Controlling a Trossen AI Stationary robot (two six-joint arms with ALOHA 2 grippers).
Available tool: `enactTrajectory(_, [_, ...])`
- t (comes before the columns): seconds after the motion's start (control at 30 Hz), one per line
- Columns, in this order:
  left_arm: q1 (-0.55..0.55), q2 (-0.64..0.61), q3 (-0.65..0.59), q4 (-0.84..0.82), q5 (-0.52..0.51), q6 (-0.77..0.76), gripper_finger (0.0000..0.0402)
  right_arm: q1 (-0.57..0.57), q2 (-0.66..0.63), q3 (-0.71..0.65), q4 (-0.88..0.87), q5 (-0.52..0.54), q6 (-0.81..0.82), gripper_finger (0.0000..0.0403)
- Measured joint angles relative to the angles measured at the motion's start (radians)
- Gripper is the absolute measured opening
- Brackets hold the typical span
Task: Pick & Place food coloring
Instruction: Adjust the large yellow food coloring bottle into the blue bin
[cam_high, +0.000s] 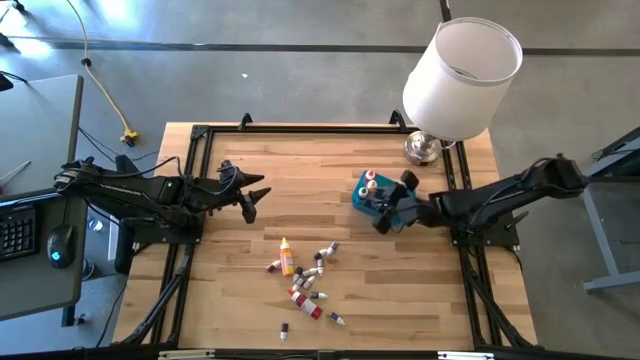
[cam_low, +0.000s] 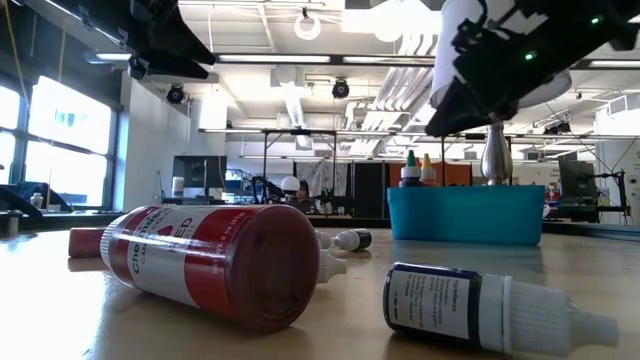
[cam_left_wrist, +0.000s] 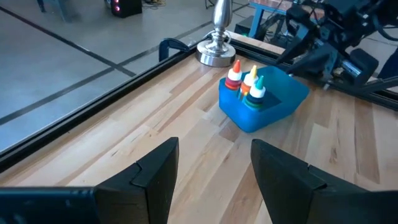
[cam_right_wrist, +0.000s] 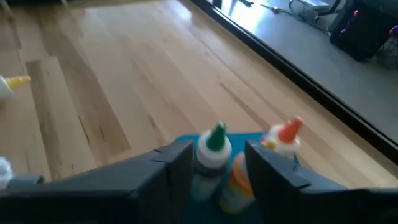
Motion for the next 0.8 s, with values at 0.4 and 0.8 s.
enactTrajectory(0.4, [0.000, 0.000, 0.000, 0.000, -0.002, 0.000, 0.0198, -0.150, 0.067, -0.075, -0.136, -0.186, 0.143, 0.0006])
enactTrajectory(0.8, [0.000, 0.000, 0.000, 0.000, -0.004, 0.000, 0.0198, -0.315, 0.273, -0.076, 0.059, -0.408, -0.012, 0.0001])
